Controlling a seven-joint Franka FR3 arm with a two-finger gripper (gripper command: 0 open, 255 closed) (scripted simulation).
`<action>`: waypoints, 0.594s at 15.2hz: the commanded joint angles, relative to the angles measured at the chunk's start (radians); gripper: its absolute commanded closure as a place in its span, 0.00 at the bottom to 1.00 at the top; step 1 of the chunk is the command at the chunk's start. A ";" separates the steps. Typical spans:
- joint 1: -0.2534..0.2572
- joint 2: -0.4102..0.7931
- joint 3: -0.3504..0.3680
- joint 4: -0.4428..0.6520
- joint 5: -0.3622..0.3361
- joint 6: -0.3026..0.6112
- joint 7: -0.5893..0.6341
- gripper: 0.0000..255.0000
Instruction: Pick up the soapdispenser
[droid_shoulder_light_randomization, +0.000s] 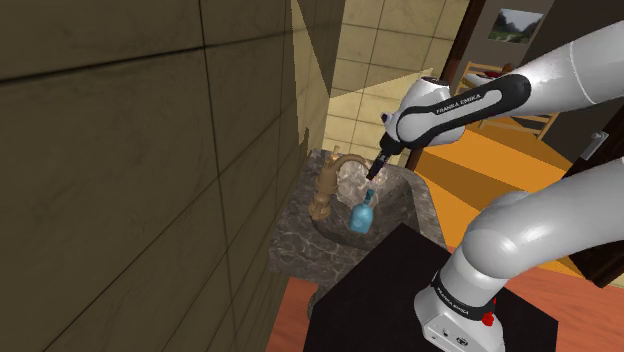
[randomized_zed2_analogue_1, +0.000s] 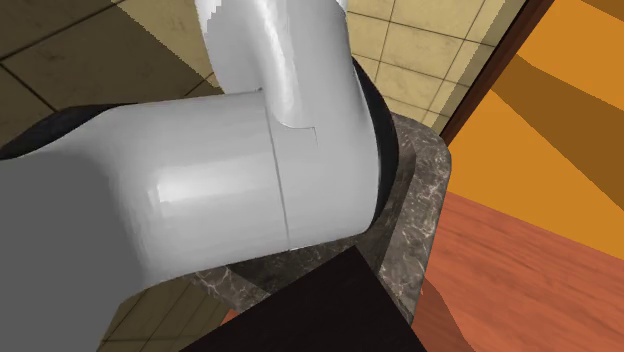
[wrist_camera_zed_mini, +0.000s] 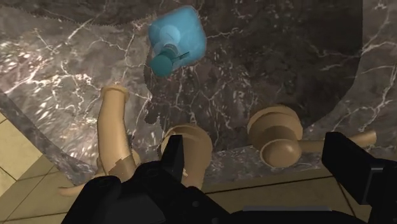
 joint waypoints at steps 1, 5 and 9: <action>0.011 0.089 -0.048 0.000 0.006 0.096 -0.047 0.00; 0.087 0.271 -0.172 0.017 0.090 0.268 -0.184 0.00; 0.361 0.483 -0.407 0.078 0.528 0.399 -0.577 0.00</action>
